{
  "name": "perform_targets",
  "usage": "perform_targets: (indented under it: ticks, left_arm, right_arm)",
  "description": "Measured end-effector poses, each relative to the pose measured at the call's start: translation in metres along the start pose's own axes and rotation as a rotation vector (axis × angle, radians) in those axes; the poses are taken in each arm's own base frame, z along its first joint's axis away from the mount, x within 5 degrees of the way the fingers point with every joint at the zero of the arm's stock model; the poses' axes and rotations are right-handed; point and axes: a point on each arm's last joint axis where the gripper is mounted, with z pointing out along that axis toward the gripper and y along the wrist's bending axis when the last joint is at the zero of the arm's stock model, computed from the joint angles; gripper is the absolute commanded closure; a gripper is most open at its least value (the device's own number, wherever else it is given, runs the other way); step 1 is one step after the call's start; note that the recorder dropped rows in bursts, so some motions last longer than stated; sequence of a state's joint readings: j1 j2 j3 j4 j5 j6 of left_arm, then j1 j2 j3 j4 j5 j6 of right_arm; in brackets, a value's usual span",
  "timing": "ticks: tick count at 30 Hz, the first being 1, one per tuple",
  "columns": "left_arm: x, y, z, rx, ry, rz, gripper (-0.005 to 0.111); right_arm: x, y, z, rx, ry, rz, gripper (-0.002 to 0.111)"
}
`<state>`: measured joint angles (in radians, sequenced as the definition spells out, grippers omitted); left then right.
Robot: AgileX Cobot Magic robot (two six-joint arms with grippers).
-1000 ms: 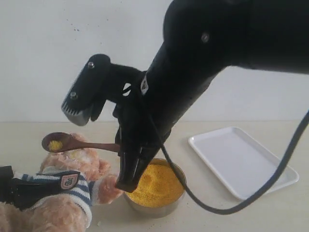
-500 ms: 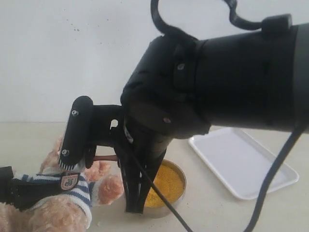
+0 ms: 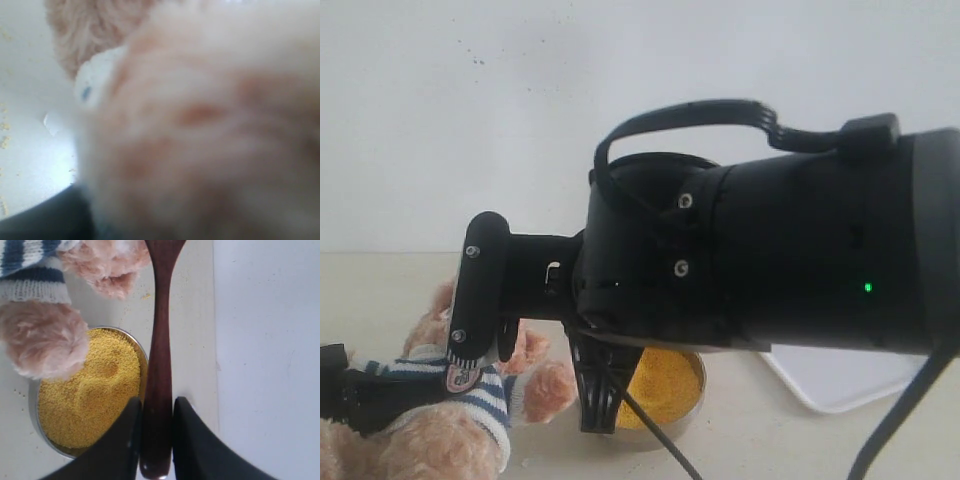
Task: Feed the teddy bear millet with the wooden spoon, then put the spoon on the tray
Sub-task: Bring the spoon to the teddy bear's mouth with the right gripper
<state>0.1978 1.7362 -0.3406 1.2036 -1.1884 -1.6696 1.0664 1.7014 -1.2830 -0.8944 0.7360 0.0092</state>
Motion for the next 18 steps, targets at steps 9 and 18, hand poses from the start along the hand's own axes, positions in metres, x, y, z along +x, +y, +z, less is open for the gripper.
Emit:
perform_targets:
  ticks: [9,18]
  left_arm:
    - [0.0000,0.0000,0.0000,0.000,0.000,0.000,0.103]
    - [0.0000,0.0000,0.0000,0.000,0.000,0.000,0.103]
  right_arm:
    - [-0.0006,-0.0045,-0.0001,0.050,-0.005,-0.053,0.108]
    - [-0.0069,0.0002,-0.0044,0.073,-0.022,-0.109,0.108]
